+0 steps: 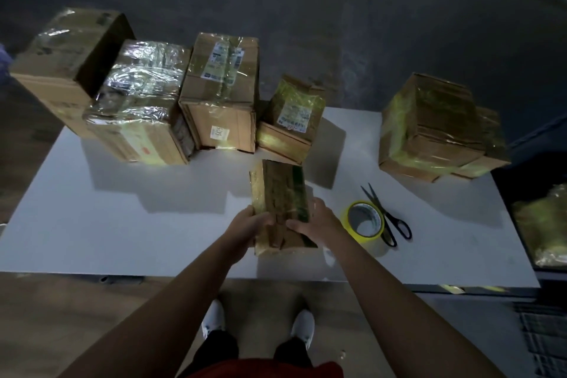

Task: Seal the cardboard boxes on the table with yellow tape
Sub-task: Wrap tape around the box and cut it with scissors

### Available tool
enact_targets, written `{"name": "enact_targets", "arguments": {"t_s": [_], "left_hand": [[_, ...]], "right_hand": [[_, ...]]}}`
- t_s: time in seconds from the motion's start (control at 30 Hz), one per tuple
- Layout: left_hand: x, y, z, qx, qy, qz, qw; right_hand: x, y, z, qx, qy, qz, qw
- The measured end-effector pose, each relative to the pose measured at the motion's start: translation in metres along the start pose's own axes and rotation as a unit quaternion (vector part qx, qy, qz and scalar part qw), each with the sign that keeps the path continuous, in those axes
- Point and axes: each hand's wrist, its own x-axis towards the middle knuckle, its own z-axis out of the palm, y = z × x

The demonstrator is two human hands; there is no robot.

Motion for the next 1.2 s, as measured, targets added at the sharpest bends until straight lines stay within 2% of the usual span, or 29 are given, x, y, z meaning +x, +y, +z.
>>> {"name": "enact_targets", "arguments": {"t_s": [0.1,0.2,0.37,0.53,0.63,0.77,0.93,1.07,1.2], "left_hand": [[0.000,-0.005,-0.001,0.001,0.011,-0.017,1.000],[0.005,-0.010,0.001,0.091,0.084,-0.059,0.991],[0.015,-0.013,0.004,0.202,0.187,-0.064,0.959],[0.018,-0.007,0.008,0.250,0.235,-0.020,0.939],[0.019,-0.005,0.010,0.297,0.250,0.010,0.921],[0.024,-0.006,0.010,0.308,0.248,0.019,0.918],[0.023,0.001,0.014,0.295,0.197,0.031,0.934],[0.020,0.007,0.014,0.284,0.170,0.023,0.943],[0.015,0.018,0.022,0.167,0.146,-0.042,0.974]], "right_hand": [[0.008,0.005,0.005,-0.028,-0.027,0.015,0.999],[0.010,0.005,0.007,-0.050,-0.008,0.025,0.998],[0.011,0.005,0.006,-0.075,-0.002,0.022,0.997],[0.008,0.004,0.001,-0.079,0.000,0.015,0.997],[0.003,0.003,-0.004,-0.074,0.035,0.009,0.997],[0.003,0.002,-0.012,-0.003,0.088,0.003,0.996],[-0.003,-0.009,-0.022,0.087,0.064,-0.045,0.993],[0.001,-0.019,-0.020,0.101,0.114,-0.049,0.987],[0.000,-0.033,-0.011,0.128,0.130,-0.051,0.982]]}}
